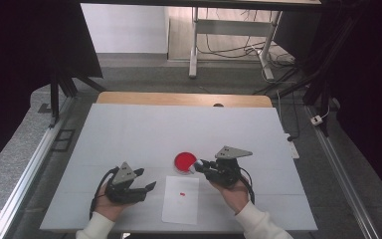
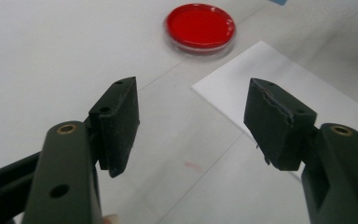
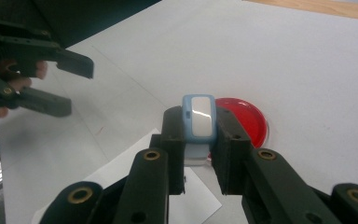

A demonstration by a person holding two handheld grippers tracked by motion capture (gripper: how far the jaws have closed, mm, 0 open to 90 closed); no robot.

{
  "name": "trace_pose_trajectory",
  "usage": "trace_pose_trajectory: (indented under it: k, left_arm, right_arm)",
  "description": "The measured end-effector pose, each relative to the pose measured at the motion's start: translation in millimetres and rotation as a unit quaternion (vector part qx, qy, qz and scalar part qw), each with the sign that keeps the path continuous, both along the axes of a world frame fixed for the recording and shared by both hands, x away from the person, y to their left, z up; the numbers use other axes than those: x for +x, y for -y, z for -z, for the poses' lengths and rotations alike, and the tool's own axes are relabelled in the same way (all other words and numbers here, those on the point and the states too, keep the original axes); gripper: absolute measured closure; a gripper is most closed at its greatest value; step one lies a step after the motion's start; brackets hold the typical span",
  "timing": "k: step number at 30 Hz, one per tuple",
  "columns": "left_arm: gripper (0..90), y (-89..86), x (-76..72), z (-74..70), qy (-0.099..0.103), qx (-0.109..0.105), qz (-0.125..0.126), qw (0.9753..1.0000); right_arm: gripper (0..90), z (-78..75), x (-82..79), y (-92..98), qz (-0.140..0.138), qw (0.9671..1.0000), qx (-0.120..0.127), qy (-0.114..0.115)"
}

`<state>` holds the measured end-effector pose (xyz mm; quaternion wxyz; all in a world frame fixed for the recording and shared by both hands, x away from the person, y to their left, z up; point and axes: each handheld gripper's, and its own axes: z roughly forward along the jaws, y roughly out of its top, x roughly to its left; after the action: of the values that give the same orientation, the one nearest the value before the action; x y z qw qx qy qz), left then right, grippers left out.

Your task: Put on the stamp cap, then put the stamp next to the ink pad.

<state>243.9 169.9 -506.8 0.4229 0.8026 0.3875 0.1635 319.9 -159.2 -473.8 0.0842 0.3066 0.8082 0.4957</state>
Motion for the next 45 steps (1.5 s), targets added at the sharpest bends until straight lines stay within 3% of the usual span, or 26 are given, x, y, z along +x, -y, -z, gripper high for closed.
trace_pose_trajectory:
  k: [8,14,22,32,39,45]
  left_arm:
    - [35.3,-24.2,-10.4,2.4,-0.003,-0.002,-0.021,0.9998]
    - [35.4,-34.7,-10.0,5.2,-0.005,-0.002,-0.034,0.9994]
    - [35.2,-33.4,-9.9,5.8,-0.004,0.001,-0.032,0.9995]
    - [35.2,-33.4,-9.3,6.5,-0.004,0.002,-0.031,0.9995]
    - [35.2,-33.2,-8.3,7.7,-0.006,0.005,-0.03,0.9995]
    - [35.2,-34.4,-6.8,8.4,-0.009,0.003,-0.033,0.9994]
  right_arm:
    - [74.9,-0.7,-0.3,-1.1,-0.008,0.9998,-0.013,0.012]
    - [74.9,-2.0,0.2,0.0,-0.01,0.9997,-0.013,0.016]
    - [74.9,-4.6,1.9,3.6,-0.001,0.9996,-0.015,0.024]
    - [74.9,-8.4,15.4,12.1,0.022,0.999,-0.022,0.034]
    - [74.9,-2.8,28.4,14.8,0.036,0.998,-0.045,0.028]
    - [74.8,3.2,39.0,10.9,0.03,0.9961,-0.076,0.033]
